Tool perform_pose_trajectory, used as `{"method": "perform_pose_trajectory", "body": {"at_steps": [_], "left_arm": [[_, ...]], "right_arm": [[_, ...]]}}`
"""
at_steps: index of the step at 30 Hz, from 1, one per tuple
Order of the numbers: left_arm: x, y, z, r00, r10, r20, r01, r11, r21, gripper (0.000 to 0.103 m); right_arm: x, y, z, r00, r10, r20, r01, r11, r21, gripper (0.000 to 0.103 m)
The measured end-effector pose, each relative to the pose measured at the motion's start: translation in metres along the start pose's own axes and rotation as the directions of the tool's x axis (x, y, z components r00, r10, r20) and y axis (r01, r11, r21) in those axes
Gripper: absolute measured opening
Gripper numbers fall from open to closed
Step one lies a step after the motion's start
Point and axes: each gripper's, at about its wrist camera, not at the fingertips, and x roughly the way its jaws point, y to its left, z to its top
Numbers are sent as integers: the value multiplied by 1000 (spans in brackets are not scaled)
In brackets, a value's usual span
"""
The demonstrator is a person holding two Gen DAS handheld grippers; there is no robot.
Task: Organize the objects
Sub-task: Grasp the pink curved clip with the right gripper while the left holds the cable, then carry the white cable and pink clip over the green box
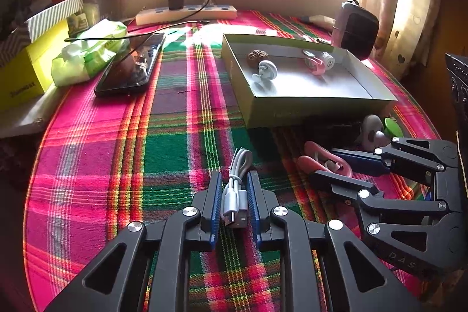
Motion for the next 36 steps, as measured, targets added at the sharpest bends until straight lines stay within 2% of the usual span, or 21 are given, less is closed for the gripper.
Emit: {"method": "perform_pose_trajectory", "body": {"at_steps": [13, 36], "left_arm": [[-4, -3, 0, 1000, -7, 10, 7, 1000, 0, 15], [-19, -19, 8, 999, -35, 40, 34, 999, 26, 14]], "right_arm": [[-5, -2, -2, 1000, 1, 10, -1, 1000, 26, 25], [-34, -18, -5, 997, 9, 76, -16, 995, 97, 25]]}}
